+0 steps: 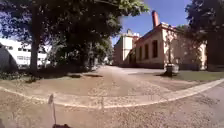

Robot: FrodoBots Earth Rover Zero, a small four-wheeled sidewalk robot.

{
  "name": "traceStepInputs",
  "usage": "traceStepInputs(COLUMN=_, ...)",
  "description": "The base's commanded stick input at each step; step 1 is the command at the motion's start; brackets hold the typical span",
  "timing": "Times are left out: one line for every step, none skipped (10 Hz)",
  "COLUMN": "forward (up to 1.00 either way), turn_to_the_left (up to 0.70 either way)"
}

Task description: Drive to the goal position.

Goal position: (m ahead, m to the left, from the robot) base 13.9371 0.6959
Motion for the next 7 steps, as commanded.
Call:
traceStepInputs(forward=0.6, turn_to_the_left=0.0)
traceStepInputs(forward=0.6, turn_to_the_left=0.0)
traceStepInputs(forward=0.6, turn_to_the_left=0.0)
traceStepInputs(forward=0.6, turn_to_the_left=0.0)
traceStepInputs(forward=0.6, turn_to_the_left=0.0)
traceStepInputs(forward=0.6, turn_to_the_left=0.0)
traceStepInputs(forward=0.6, turn_to_the_left=0.0)
